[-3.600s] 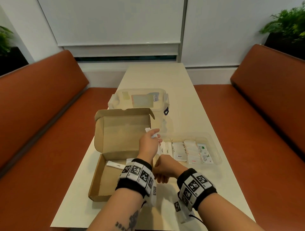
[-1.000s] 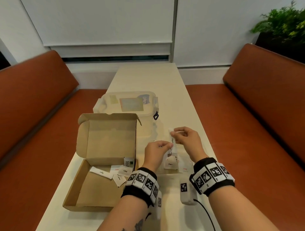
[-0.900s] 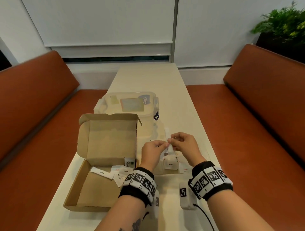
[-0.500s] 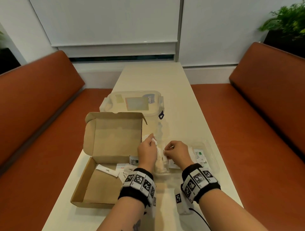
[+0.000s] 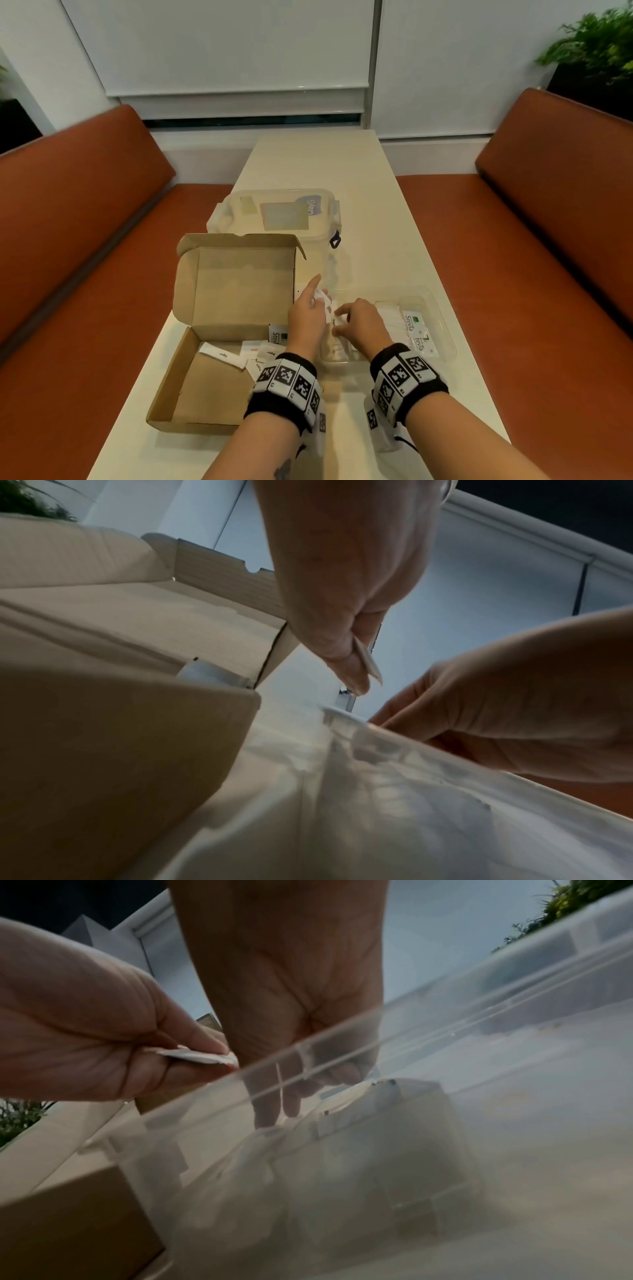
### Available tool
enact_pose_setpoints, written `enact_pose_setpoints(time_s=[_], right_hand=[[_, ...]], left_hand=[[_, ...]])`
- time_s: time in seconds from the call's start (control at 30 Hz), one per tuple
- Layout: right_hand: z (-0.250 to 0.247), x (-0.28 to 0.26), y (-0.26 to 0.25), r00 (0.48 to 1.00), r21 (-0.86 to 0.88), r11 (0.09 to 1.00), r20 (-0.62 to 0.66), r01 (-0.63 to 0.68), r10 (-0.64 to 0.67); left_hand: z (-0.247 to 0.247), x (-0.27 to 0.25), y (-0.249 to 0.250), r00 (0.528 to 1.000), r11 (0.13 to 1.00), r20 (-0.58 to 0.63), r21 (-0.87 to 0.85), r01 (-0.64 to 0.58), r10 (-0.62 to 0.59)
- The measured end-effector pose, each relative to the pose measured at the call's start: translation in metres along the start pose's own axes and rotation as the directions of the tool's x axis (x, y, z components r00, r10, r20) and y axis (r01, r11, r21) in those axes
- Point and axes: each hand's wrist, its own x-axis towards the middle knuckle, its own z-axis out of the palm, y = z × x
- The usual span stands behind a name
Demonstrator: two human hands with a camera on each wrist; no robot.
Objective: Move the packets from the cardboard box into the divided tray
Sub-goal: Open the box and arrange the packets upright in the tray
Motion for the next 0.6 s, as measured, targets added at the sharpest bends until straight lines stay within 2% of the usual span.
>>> enact_pose_setpoints(time_s=[0.07, 0.13, 0.2, 0.3, 0.47, 0.6], right_hand=[[-0.003, -0.001, 0.001, 0.999, 0.035, 0.999, -0.036, 0.018, -0.017], [-0.010, -0.003, 0.003, 0.991, 0.191, 0.981, -0.135, 0.038, -0.012], [-0.018, -0.004, 0.004, 0.978, 0.368, 0.928, -0.207, 0.060, 0.019], [-0.030, -0.008, 0.007, 0.978, 0.526, 0.849, -0.198, 0.054, 0.061], [-0.045, -0.011, 0.021, 0.990, 0.531, 0.847, -0.134, 0.027, 0.053], [-0.053, -0.014, 0.031, 0.977, 0.612, 0.790, -0.187, 0.038, 0.098]], left_hand=[[0.001, -0.001, 0.000, 0.999, 0.996, 0.043, -0.087, 0.036, -0.032], [0.003, 0.000, 0.001, 0.993, 0.982, 0.091, -0.166, 0.089, -0.074], [0.005, 0.001, 0.004, 0.986, 0.976, 0.132, -0.174, 0.129, -0.107], [0.011, -0.001, 0.008, 0.965, 0.959, 0.235, -0.224, 0.171, -0.117], [0.021, -0.008, 0.016, 0.927, 0.944, 0.356, -0.251, 0.213, -0.115], [0.031, -0.010, 0.016, 0.928, 0.940, 0.349, -0.258, 0.225, -0.126]])
